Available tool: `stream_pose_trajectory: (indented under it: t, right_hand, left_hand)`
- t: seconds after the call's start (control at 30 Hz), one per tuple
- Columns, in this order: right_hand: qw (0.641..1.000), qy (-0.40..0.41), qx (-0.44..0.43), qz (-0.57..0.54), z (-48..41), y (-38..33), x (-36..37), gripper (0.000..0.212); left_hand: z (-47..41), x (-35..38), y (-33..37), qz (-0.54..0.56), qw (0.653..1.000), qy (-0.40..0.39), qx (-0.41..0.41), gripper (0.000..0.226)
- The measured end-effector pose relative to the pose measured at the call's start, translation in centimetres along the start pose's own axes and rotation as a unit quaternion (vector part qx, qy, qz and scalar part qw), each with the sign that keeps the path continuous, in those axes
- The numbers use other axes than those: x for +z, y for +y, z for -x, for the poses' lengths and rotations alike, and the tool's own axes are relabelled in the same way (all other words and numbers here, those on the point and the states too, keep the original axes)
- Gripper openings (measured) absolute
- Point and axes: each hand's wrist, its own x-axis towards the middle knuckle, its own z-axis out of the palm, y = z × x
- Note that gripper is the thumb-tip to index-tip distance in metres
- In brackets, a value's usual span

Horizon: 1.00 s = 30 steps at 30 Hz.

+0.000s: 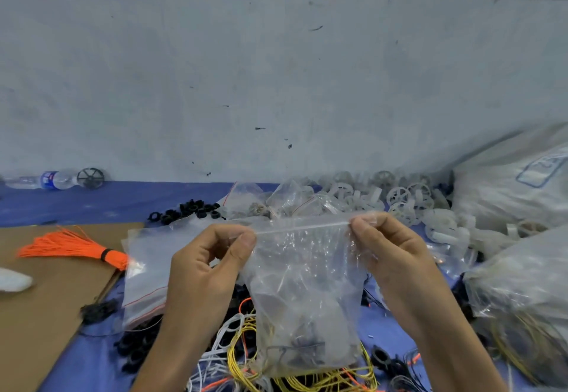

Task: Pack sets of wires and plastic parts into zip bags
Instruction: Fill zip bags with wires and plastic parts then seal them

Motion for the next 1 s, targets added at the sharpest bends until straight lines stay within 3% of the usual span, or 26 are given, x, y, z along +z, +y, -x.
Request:
stream_pose_trajectory:
  t: [0.13,0.33,0.6,0.8,0.87,0.93,1.0]
  right_hand:
    - [1.000,-0.013,0.000,0.014,0.1,-0.1,0.5,0.014]
    - [1.000,-0.007,-0.009,0.020,0.3,-0.1,0.7,0.021]
    - [1.000,0.007,-0.001,0.004,0.1,0.1,0.6,0.014]
    - [0.994,0.030,-0.041,0.100,0.8,-0.9,0.7,0.016]
    - [0.968,0.057,-0.115,0.217,1.6,-2.1,1.2,0.025]
    - [0.889,0.066,-0.213,0.401,2.5,-3.2,2.2,0.031]
    - [0.817,0.040,-0.258,0.514,3.4,-3.9,3.4,0.032]
  left_hand:
    - [-0.1,0.2,0.0,0.014,0.999,-0.041,-0.028,0.047]
    - [0.2,0.6,0.6,0.006,1.000,-0.021,0.011,0.013]
    - [0.3,1.2,1.3,0.044,0.998,-0.038,-0.014,0.019]
    - [0.9,1.2,1.9,0.020,0.999,-0.029,0.034,0.010]
    - [1.2,1.4,2.5,0.018,0.998,-0.047,0.043,0.006]
    - [1.6,1.8,3.2,0.017,0.996,-0.076,0.053,0.005]
    - [2.1,2.1,3.8,0.013,0.992,-0.106,0.069,0.007]
